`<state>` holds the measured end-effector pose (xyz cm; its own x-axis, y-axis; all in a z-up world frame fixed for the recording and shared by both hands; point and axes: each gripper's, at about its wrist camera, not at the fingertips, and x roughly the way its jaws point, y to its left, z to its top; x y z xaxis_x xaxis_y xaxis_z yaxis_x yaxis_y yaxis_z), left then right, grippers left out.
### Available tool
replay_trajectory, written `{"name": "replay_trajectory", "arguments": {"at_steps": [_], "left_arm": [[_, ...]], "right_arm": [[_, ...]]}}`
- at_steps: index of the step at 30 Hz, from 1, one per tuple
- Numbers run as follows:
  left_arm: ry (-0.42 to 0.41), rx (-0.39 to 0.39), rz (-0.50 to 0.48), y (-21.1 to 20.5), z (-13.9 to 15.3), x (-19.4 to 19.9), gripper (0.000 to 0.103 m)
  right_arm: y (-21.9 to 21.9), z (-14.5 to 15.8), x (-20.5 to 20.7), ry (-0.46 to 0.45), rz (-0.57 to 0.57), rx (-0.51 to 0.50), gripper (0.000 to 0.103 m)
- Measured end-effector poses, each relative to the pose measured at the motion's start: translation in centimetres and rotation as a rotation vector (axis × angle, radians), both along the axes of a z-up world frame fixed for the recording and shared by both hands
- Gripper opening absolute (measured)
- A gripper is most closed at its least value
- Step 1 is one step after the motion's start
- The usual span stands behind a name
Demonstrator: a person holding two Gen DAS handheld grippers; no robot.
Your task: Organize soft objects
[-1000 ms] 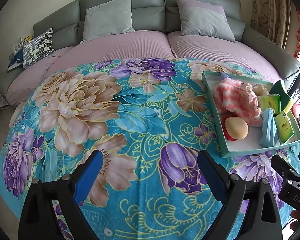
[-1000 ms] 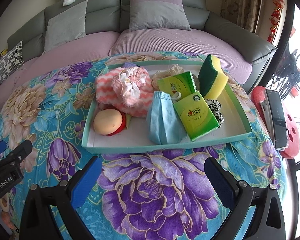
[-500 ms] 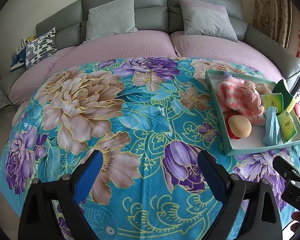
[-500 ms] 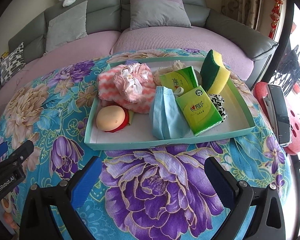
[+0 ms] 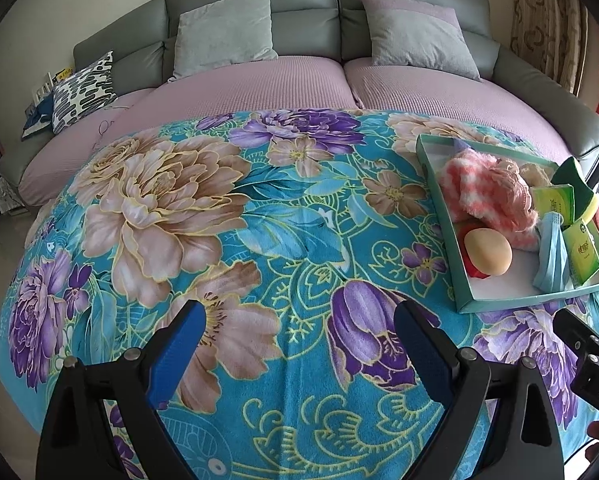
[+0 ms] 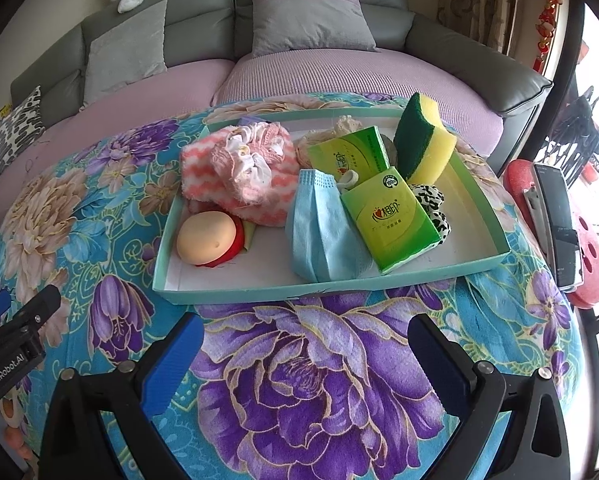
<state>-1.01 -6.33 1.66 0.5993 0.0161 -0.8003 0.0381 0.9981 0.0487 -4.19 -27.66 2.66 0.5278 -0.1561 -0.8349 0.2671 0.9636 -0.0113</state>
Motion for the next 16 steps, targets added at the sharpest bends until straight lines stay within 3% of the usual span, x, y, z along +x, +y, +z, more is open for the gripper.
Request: {"name": "replay_trajectory", "arguments": {"at_steps": [16], "left_arm": [[-0.023,0.041,0.001,-0.57,-0.63,0.11,0.095]], "right_arm": [[0.16,-0.5,0.57,0.0,0.01,-0.011,0.103]]}}
